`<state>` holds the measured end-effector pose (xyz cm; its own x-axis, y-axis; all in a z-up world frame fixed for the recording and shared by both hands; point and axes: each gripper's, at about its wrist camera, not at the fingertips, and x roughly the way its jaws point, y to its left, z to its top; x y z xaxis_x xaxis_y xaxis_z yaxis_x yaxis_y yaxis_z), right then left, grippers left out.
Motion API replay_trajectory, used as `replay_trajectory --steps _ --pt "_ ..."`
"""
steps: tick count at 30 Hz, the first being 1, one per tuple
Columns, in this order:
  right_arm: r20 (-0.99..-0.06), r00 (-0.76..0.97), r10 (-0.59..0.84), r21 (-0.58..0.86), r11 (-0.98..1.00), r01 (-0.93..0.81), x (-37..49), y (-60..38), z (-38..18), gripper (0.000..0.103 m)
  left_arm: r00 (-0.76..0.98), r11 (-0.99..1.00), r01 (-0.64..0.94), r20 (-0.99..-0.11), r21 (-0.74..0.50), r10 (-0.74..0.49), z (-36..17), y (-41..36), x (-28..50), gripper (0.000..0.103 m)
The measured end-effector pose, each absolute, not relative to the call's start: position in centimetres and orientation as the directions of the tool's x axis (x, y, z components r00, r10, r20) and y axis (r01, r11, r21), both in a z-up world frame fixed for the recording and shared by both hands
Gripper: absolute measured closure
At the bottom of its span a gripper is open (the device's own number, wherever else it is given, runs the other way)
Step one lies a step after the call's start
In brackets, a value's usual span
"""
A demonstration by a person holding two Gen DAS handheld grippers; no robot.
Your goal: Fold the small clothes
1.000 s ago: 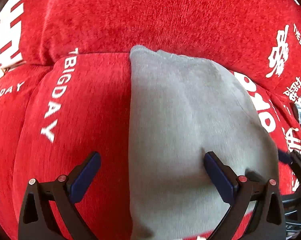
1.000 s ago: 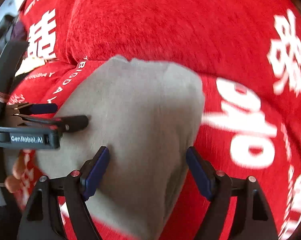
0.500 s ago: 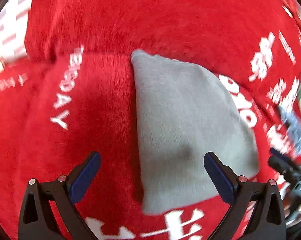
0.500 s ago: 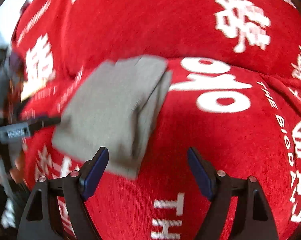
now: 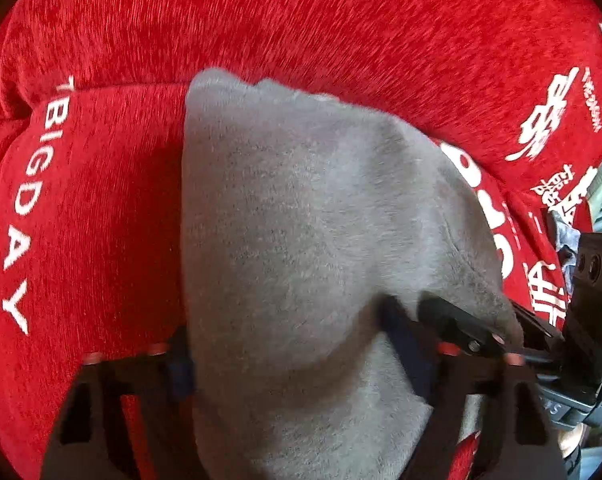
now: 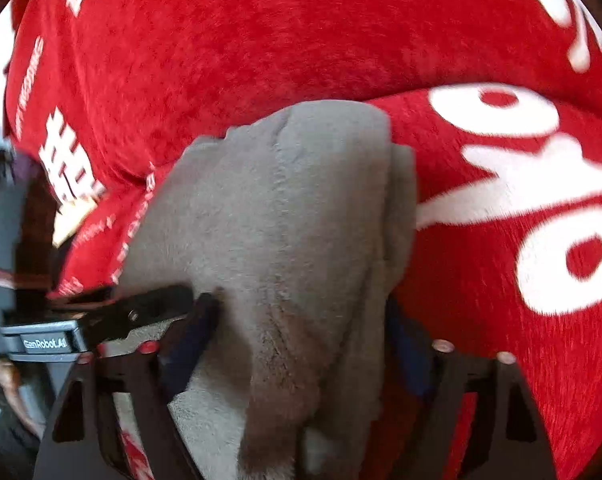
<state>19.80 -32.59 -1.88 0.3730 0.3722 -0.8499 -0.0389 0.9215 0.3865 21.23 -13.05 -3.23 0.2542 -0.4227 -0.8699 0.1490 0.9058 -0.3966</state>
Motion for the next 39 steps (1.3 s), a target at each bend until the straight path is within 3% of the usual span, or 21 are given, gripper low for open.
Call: replay_trajectory --steps 2,5,23,39 --pt "-0.837 0.383 0.39 0.399 0.915 -0.058 19.6 -32.0 -1.2 0.059 0.267 0.901 0.169 -0.861 -0.4 -0.432 -2.4 -12.6 20.8 0.056" --pt "-0.819 0.418 0.393 0.397 0.914 -0.083 19.1 -31.4 0.5 0.063 0.28 0.899 0.191 -0.856 -0.393 -0.434 -1.1 -12.0 20.0 0.06" --pt "-0.79 0.514 0.335 0.279 0.942 -0.185 8.7 -24.3 9.5 0.064 0.393 0.903 0.232 -0.815 -0.361 -0.427 5.2 -7.3 8.4 0.06" --pt "-0.783 0.534 0.319 0.244 0.947 -0.207 -1.0 -18.8 9.9 0.064 0.412 0.913 0.239 -0.817 -0.33 -0.403 4.5 -3.0 -1.1 0.06"
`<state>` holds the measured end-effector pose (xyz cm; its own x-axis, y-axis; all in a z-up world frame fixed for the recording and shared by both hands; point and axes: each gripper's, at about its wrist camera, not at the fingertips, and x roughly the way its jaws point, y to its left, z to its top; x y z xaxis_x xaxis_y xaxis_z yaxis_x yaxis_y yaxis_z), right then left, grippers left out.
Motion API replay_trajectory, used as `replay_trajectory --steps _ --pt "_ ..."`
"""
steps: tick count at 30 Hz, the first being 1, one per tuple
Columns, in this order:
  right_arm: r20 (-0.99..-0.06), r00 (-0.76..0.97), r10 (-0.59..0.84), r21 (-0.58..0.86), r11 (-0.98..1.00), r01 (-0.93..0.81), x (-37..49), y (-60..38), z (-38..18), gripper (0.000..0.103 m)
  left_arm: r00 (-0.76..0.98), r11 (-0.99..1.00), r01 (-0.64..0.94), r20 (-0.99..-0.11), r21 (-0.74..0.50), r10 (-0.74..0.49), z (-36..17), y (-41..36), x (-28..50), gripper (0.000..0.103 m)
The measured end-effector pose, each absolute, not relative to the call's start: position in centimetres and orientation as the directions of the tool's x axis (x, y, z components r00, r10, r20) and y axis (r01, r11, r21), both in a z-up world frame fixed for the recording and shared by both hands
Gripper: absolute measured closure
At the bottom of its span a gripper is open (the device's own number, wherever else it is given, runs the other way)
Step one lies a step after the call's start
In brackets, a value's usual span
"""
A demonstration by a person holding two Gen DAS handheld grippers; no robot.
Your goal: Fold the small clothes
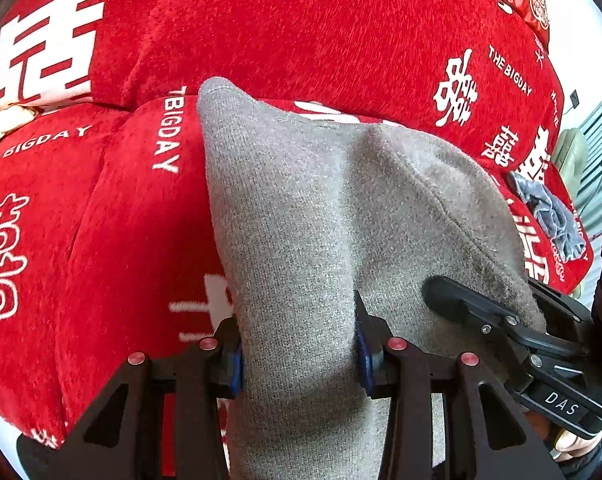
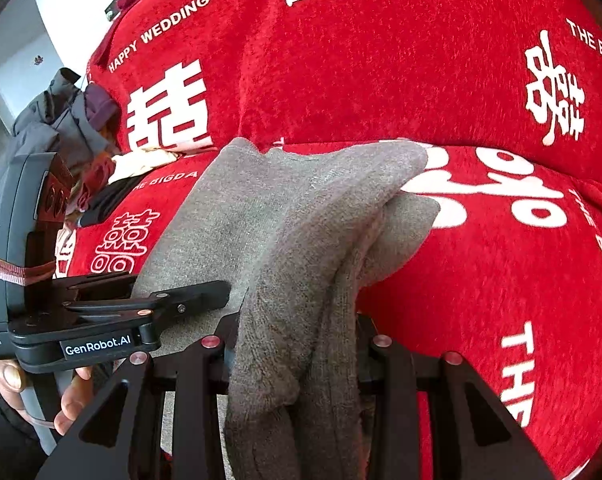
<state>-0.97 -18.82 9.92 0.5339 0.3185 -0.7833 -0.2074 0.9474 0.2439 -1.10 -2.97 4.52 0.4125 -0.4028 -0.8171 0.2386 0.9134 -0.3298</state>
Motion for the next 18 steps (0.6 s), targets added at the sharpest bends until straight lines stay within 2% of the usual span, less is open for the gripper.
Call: replay_trajectory --steps 18 --pt "-0.823 0.467 0.325 0.246 0.943 -0.224 -1.9 -16.1 5.5 0.064 0.371 0.92 0.193 -0.843 -0.34 -0.389 -0.7 -0.3 -1.9 0.06"
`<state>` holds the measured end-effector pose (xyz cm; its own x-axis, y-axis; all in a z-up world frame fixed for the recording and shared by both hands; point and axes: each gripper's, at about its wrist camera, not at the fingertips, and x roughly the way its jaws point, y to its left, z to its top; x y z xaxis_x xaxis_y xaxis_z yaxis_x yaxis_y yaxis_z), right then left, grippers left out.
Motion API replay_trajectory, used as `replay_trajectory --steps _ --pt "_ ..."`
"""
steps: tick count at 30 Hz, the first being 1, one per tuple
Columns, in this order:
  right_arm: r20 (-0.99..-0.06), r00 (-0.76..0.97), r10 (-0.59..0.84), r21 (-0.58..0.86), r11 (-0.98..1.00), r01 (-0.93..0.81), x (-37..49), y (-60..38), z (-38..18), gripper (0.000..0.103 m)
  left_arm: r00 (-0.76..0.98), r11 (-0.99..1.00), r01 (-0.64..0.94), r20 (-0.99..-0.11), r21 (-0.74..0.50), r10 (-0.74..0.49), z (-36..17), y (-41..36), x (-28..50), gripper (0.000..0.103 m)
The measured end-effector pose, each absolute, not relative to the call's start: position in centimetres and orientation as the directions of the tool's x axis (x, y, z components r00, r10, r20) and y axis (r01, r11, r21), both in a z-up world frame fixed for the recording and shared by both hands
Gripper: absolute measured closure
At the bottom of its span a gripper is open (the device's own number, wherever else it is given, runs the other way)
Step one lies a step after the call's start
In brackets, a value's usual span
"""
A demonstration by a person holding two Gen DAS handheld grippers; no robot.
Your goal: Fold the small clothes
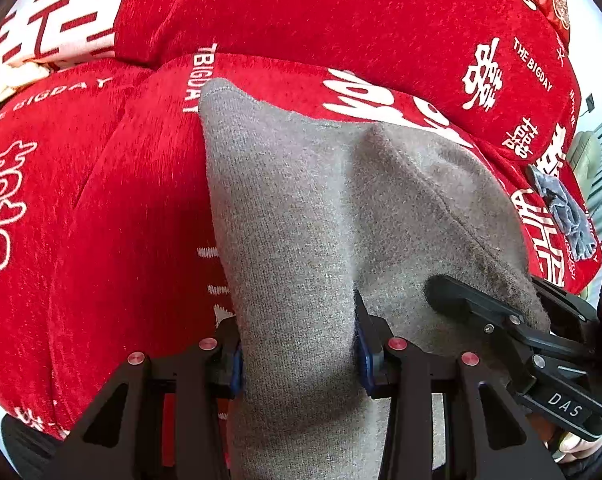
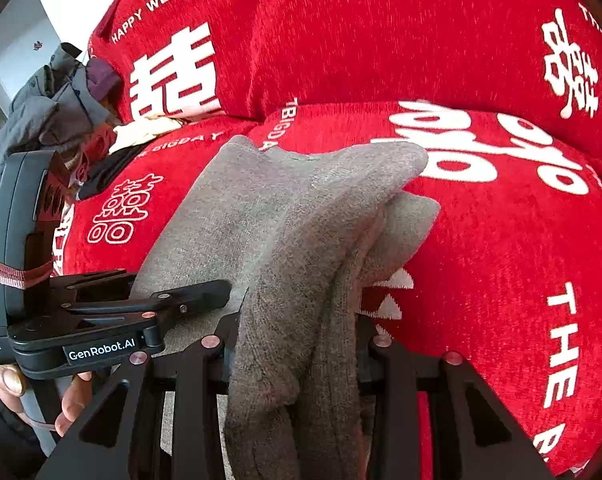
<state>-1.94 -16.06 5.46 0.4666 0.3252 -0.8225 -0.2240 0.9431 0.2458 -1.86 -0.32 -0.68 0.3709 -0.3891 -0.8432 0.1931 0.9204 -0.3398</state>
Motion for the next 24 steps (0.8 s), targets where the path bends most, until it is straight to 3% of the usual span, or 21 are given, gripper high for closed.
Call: replay_trajectory --steps 5,8,10,12,15,20,24 --pt "-0.823 0.462 0.331 0.255 0.941 -0.221 -1.7 -16.4 4.8 0.064 0.374 0.915 0.202 -0.836 -0.35 -0.402 -1.2 0.0 -1.8 0.058" --pt "-0.825 0.456 0.333 0.261 0.941 -0.216 -1.6 -16.6 4.5 0.063 0.37 0.912 0.201 -0.834 -0.359 -0.41 -1.7 0.3 -1.8 0.052" --pt "-0.83 0.45 0.331 0.261 0.942 -0.213 -1.7 -16.9 3.9 0.062 0.374 0.913 0.184 -0.833 -0.364 -0.408 -2.2 0.7 -1.9 0.036" --pt "-0.837 0.437 0.328 0.262 0.943 -0.205 -1.6 -17.3 3.2 0.051 0.385 0.935 0.142 -0.852 -0.325 -0.355 -2.9 1.5 -2.0 0.003" --pt "-0.853 0.406 0.329 0.288 0.944 -0.159 -1.6 -18.8 1.8 0.032 0.373 0.92 0.115 -0.842 -0.374 -0.389 -3.5 3.6 -2.5 0.001" --pt "-0.832 0.459 0.312 0.299 0.949 -0.102 -2.9 -21.7 3.3 0.028 0.451 0.926 0.05 -0.819 -0.375 -0.356 -0.8 6.2 -3.5 0.001" --pt "-0.776 0.542 0.323 0.238 0.945 -0.222 -2.5 -20.2 6.9 0.027 0.486 0.938 0.104 -0.806 -0.332 -0.339 1.5 4.0 -0.7 0.001"
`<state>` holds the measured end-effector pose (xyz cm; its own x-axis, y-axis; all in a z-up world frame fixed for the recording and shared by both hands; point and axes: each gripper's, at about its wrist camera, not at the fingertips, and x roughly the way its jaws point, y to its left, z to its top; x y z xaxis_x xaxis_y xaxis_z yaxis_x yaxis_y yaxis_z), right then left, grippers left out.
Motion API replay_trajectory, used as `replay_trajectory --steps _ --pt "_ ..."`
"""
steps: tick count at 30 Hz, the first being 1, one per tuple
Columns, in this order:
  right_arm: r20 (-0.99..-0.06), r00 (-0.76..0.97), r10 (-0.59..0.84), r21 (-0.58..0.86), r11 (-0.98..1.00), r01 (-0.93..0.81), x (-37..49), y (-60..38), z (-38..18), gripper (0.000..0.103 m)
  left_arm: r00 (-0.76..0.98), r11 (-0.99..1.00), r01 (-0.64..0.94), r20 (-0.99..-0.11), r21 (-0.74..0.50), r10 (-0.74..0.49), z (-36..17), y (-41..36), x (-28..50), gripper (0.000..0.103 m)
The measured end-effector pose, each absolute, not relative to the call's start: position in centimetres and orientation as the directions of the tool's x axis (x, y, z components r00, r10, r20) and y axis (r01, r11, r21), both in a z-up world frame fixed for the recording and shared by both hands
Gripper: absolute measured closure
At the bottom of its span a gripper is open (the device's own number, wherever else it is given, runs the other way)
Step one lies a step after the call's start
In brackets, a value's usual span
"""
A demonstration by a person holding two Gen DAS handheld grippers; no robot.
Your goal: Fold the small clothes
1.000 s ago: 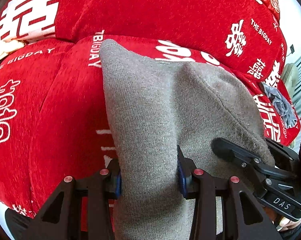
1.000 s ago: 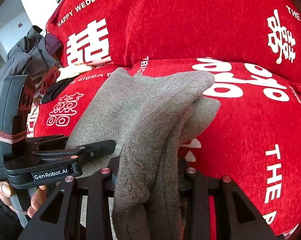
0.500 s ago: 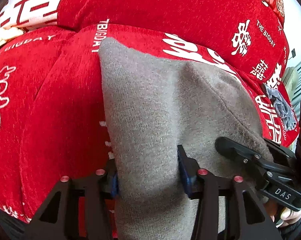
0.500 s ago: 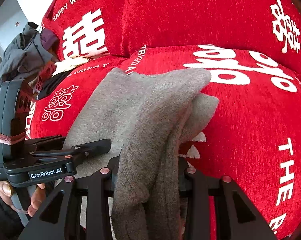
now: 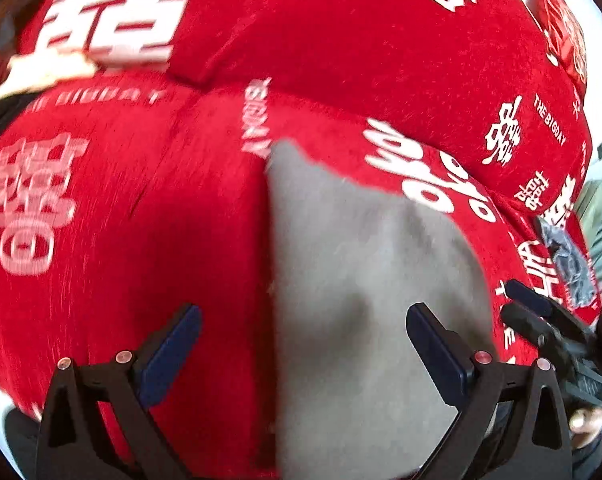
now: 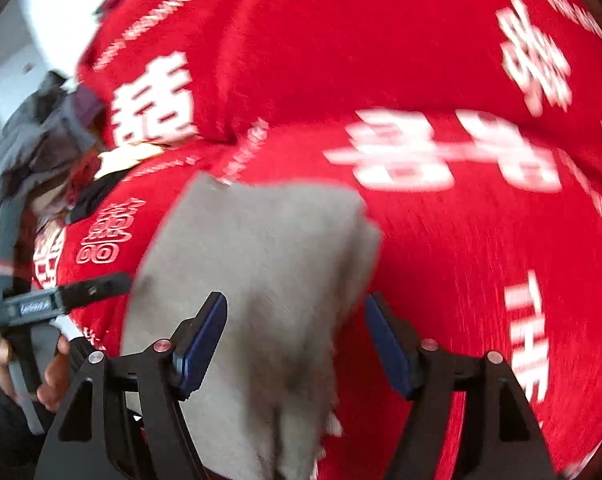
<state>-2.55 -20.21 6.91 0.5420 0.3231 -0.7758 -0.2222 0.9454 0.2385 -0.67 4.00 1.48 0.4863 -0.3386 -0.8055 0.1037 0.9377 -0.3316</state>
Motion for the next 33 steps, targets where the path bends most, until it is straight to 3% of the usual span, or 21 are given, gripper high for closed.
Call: replay_trajectory --steps 4,5,9,14,18,23,26,33 --pt "-0.777 0.473 0.415 0.242 0.891 -0.384 0.8 -16.3 6.7 0.027 0.448 0.994 0.026 -0.888 -0.103 -0.103 -0.7 2.2 4.1 0.001" --pt "-0.797 0.44 0.414 0.24 0.886 -0.398 2.0 -15.6 5.8 0.027 0.435 0.996 0.014 -0.896 -0.092 -0.089 -1.3 2.4 4.7 0.001" --pt "-0.858 0.353 0.372 0.238 0.898 -0.369 6.1 -15.5 2.0 0.027 0.372 0.986 -0.016 -0.917 -0.164 -0.147 -3.9 3.8 6.0 0.001" --pt "-0.816 0.358 0.453 0.332 0.876 -0.351 7.6 -18.0 1.4 0.027 0.392 0.986 0.012 -0.907 -0.164 -0.155 -4.8 3.9 6.3 0.0" --pt "-0.854 0.366 0.371 0.268 0.915 -0.302 7.7 -18.6 1.4 0.028 0.397 0.988 -0.013 -0.908 -0.154 -0.137 -2.5 3.8 5.4 0.0" --pt "-0.789 0.501 0.355 0.15 0.902 -0.404 0.6 -17.0 6.8 0.027 0.465 0.987 0.084 -0.871 -0.137 -0.16 0.6 1.4 0.4 0.0" --pt "-0.761 0.523 0.384 0.105 0.868 -0.485 -3.9 -15.2 8.2 0.026 0.481 0.994 0.1 -0.871 -0.052 -0.094 -0.1 -0.3 -1.3 0.0" --pt "-0.819 0.482 0.312 0.035 0.865 -0.5 -7.3 -14.2 3.4 0.026 0.471 0.994 0.081 -0.875 -0.079 -0.109 -1.8 -0.1 -2.6 0.0"
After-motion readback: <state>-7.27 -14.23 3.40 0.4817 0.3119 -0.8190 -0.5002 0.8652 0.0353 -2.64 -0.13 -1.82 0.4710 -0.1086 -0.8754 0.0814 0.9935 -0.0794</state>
